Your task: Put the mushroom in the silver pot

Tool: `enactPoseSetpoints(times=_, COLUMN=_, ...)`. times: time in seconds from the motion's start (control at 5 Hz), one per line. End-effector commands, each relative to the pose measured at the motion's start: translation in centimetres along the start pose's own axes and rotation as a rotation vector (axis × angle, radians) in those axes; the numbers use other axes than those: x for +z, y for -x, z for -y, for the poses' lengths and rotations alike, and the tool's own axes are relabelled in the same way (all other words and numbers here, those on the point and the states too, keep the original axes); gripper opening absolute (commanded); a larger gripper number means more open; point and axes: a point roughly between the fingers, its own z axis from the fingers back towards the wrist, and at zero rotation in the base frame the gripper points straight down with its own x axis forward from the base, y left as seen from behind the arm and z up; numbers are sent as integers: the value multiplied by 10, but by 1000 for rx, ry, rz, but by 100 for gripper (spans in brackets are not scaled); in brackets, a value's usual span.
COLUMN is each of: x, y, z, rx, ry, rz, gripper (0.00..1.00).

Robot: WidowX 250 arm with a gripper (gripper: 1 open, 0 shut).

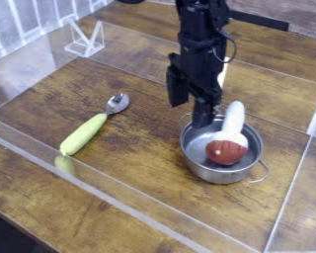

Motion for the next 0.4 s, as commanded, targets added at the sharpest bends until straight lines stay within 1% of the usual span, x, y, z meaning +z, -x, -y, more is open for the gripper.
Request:
enactPoseSetpoints(times=0.0, x=29, y=-6, z=-14, rx=-17, ry=-38, rz=88, gripper=100)
enactPoseSetpoints(times=0.2, x=26, y=-2, z=-29, rx=-28, ry=-39, rz=90, gripper=100)
